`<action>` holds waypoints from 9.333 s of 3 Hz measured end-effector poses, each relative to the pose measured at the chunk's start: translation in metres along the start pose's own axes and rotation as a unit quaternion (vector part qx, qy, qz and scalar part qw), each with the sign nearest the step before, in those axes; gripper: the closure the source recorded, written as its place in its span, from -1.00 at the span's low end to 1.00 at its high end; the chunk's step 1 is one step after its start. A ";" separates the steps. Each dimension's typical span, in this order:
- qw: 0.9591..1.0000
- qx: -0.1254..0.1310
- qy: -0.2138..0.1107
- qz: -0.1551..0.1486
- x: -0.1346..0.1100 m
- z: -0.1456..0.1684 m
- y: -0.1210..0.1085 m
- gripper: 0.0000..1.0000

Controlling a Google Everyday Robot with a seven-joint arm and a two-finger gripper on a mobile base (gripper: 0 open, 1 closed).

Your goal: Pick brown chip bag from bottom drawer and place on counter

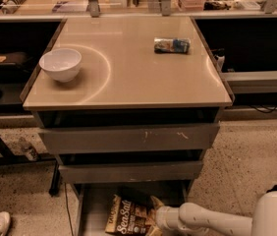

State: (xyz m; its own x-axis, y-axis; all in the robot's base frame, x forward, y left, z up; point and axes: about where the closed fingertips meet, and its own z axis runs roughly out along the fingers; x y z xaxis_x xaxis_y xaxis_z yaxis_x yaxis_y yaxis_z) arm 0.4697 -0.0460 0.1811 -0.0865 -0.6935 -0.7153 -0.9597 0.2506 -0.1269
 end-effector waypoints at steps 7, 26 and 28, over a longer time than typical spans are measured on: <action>0.999 -0.030 -0.010 -0.020 0.001 0.043 -0.007 1.00; 0.922 0.056 -0.085 -0.373 -0.484 -0.559 -0.151 1.00; 0.958 0.016 -0.061 -0.279 -0.481 -0.524 -0.262 1.00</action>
Offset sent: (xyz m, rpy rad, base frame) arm 0.0210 0.0382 -0.0520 0.0250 0.0420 0.1388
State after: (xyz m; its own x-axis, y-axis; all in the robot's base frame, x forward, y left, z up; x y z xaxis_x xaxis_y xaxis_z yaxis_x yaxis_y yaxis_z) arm 0.6226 -0.1327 0.9186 0.4720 -0.6420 -0.6043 -0.8381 -0.1141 -0.5334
